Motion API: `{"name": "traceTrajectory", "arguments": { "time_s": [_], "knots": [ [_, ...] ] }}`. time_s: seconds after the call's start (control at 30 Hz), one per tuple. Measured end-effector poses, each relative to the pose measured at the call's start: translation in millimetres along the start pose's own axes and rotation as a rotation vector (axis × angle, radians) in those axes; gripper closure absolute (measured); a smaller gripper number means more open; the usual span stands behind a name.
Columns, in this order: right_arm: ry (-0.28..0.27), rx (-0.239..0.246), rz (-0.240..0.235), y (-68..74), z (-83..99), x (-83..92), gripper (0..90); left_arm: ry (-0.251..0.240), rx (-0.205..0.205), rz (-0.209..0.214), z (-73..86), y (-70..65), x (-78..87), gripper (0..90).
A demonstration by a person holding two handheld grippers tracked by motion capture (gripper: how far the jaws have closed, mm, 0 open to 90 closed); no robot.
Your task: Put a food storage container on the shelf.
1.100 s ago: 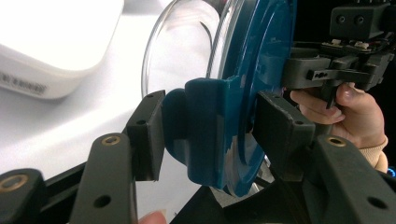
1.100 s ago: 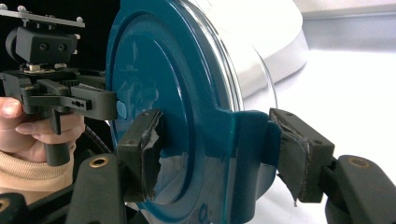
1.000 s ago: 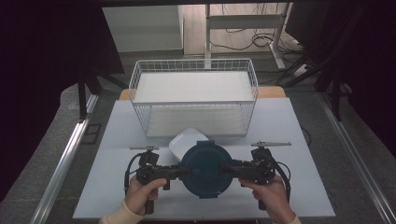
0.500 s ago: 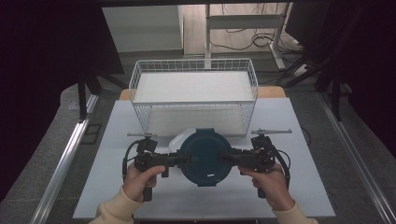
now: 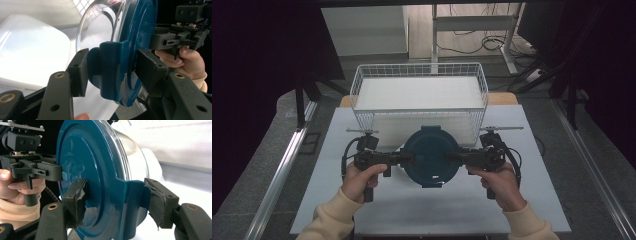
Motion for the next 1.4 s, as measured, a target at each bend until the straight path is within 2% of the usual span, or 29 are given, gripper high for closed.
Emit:
{"name": "traceTrajectory", "arguments": {
  "time_s": [0.17,0.5,0.97,1.3,1.4],
  "knots": [
    [0.004,0.011,0.001,2.2,-13.6,-2.3,36.8,-0.012,0.006,-0.003,-11.4,1.9,3.2,46.5],
    [0.0,0.034,-0.009,10.1,-35.3,-3.4,36.6,-0.026,-0.018,-0.017,-31.7,0.2,12.3,46.5],
    [0.005,0.047,-0.001,10.0,-65.0,-7.4,36.5,-0.032,-0.017,-0.011,-60.6,7.7,14.3,46.4],
    [0.014,0.053,0.005,9.9,-79.0,-9.8,36.0,-0.031,-0.014,-0.013,-75.7,10.2,15.7,46.4],
    [0.013,0.058,0.003,10.6,-86.5,-9.5,36.0,-0.031,-0.026,-0.013,-83.1,9.9,17.1,46.4]
  ]
}}
Point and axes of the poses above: each handheld gripper's, and its own axes: x roughly backward along the jaws, z roughly out of its underside, y roughly to its left, the point moved 10 cm from there along -x, roughly forward along the jaws, and after that the axes turned 4 degrees about -x, right-handed, at the moved point
